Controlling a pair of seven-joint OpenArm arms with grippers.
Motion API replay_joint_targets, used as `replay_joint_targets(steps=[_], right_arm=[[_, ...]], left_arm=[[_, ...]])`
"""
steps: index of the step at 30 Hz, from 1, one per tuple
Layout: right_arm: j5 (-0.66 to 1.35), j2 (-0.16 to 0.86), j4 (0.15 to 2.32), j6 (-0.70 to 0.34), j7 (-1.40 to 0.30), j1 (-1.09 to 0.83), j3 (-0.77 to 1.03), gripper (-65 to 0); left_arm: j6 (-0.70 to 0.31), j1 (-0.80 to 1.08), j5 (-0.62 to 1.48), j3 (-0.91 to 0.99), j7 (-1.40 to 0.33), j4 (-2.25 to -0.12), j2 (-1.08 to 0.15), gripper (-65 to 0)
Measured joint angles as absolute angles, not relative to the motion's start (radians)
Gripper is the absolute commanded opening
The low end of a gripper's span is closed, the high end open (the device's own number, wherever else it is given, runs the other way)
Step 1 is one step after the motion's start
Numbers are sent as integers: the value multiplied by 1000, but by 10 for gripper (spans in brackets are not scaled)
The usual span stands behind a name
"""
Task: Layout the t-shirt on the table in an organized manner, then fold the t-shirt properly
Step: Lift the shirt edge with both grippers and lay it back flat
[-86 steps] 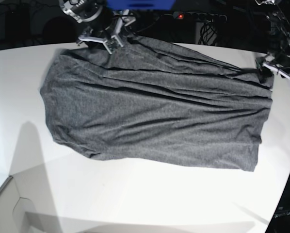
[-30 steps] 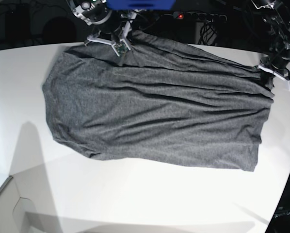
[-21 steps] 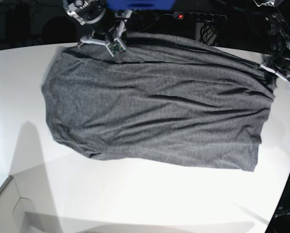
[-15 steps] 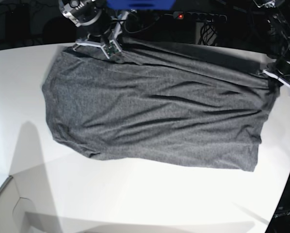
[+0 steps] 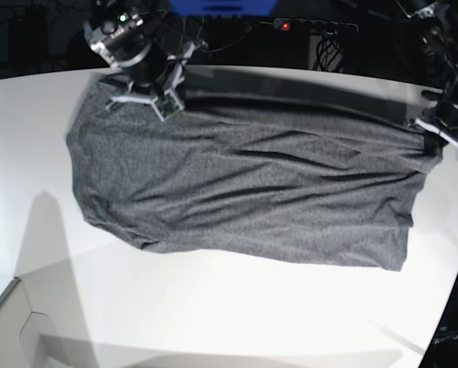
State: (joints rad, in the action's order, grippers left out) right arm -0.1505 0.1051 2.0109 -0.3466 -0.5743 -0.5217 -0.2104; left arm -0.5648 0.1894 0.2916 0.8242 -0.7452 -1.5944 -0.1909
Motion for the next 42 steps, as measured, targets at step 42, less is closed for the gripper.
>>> replay_joint_targets(steps=[42], right_arm=[[-158,118,1773,-427,-579,-160,-210,-650]], left_arm=[[-553,-228,110,748,-733,-1183,-205,-563]])
